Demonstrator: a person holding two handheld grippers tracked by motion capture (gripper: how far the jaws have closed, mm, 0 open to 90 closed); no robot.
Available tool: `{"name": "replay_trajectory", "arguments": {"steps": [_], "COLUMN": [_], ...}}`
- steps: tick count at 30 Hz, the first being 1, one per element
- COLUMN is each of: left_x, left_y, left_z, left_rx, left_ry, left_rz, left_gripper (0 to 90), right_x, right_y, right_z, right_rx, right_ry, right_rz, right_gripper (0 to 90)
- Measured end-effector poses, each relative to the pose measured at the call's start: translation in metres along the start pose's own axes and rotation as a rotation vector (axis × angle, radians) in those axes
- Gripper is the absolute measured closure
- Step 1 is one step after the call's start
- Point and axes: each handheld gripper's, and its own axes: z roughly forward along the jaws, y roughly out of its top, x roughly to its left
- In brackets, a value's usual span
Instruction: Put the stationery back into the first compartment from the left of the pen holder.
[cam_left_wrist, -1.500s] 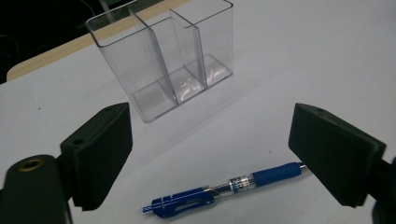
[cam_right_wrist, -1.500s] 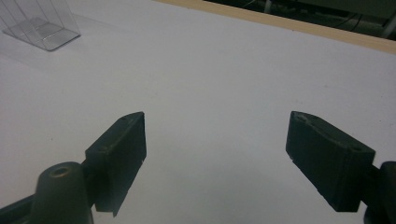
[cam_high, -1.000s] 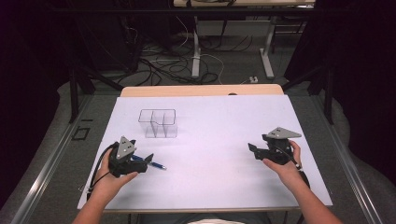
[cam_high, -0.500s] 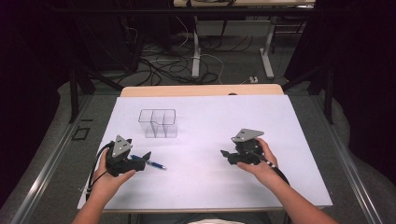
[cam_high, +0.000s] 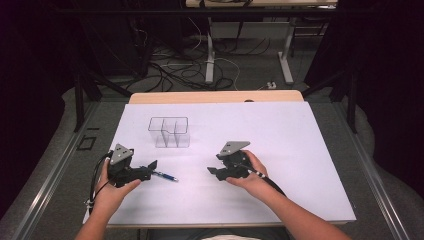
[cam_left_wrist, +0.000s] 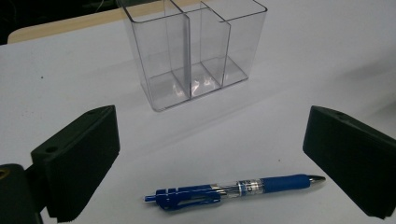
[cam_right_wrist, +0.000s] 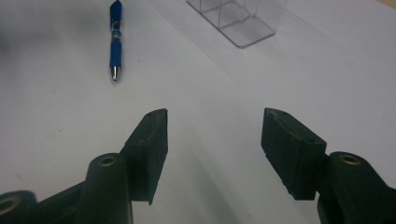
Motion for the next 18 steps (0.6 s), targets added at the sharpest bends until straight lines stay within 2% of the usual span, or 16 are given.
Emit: {"name": "replay_trajectory", "arguments": {"steps": [5, 7, 8, 12, 18], "left_x": [0.001, 0.002, 0.002, 0.003, 0.004], "left_y": [0.0, 0.0, -0.001, -0.001, -0.002], "left_z": [0.001, 0.0, 0.0, 0.001, -0.001], "left_rx": [-0.005, -0.006, -0.007, -0.004, -0.025], "left_ry": [0.005, 0.008, 0.002, -0.004, 0.002], "left_rz": [-0.028, -0.028, -0.041, -0.058, -0.078], "left_gripper": [1.5, 0.2, 0.2, 0.2, 0.2], "right_x": [0.009, 0.011, 0.013, 0.019, 0.03], "right_y": [0.006, 0.008, 0.009, 0.011, 0.017], "right_z": [0.017, 0.024, 0.027, 0.042, 0.059], "right_rx": [-0.008, -0.029, -0.028, -0.048, -0.057], "right_ry": [0.043, 0.051, 0.06, 0.088, 0.117], "right_rz": [0.01, 0.002, -0.002, 0.002, -0.015], "right_gripper": [43.2, 43.4, 43.3, 41.4, 39.2]}}
